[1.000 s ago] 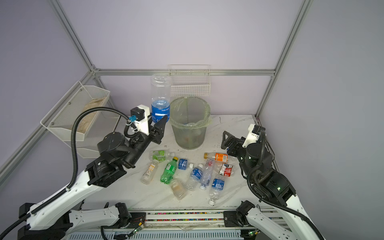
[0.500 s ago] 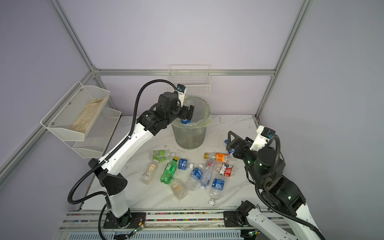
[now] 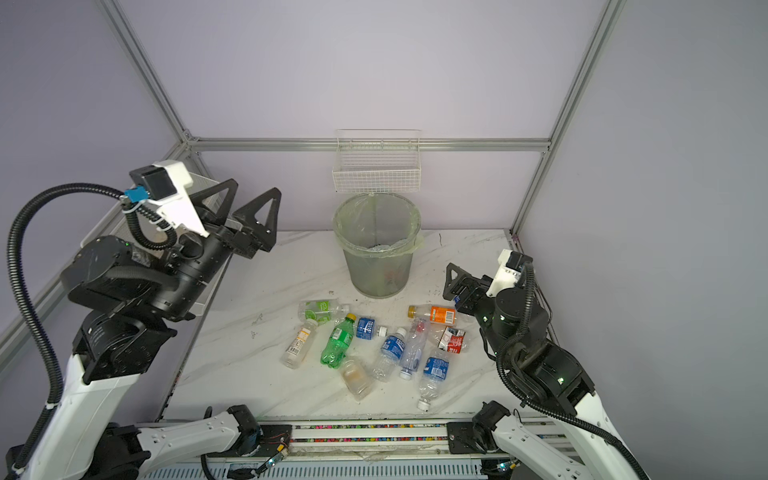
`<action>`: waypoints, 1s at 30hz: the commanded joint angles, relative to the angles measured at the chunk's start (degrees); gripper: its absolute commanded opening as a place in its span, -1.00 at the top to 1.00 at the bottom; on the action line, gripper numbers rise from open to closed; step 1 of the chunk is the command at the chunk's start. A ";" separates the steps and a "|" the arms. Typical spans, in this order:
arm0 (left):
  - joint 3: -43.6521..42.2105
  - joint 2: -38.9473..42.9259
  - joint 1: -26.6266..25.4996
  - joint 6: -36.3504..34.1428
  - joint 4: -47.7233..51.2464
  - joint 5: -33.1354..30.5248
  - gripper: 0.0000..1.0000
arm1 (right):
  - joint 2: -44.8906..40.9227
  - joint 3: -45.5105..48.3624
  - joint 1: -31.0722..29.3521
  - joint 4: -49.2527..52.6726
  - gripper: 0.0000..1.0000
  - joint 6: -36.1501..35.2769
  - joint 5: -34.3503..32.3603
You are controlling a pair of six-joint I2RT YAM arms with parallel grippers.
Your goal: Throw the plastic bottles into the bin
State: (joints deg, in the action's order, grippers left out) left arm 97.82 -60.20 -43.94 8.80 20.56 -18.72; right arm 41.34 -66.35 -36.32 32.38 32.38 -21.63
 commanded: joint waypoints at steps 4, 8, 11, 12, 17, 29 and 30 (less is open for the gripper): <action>-13.57 2.73 -0.21 3.12 -0.22 -1.51 -0.99 | 1.42 1.18 0.19 -1.33 -0.95 1.23 1.53; -19.56 6.18 -0.20 6.26 0.49 -2.72 -1.00 | 3.13 1.39 0.19 -1.71 -0.95 1.48 2.71; -23.31 8.33 -0.19 7.84 1.11 -3.16 -0.99 | 4.37 1.31 0.19 -1.80 -0.95 1.46 3.49; -24.31 8.82 -0.13 8.42 1.61 -3.28 -0.99 | 4.74 1.33 0.19 -1.88 -0.95 1.54 3.73; -28.10 9.62 -0.16 11.38 4.73 -3.67 -1.00 | 5.74 2.00 0.19 -2.71 -0.95 1.81 5.29; -37.04 12.70 -0.10 18.80 9.43 -5.00 -0.98 | 8.48 3.11 0.19 -3.89 -0.95 -0.65 12.77; -37.84 12.91 -0.10 19.50 9.72 -4.84 -0.97 | 8.94 3.24 0.19 -4.03 -0.95 -0.66 13.97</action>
State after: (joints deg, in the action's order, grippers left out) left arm 62.67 -48.82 -43.97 24.91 29.82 -22.85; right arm 49.50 -63.88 -36.32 30.06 32.47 -11.35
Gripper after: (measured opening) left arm 0.990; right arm 0.974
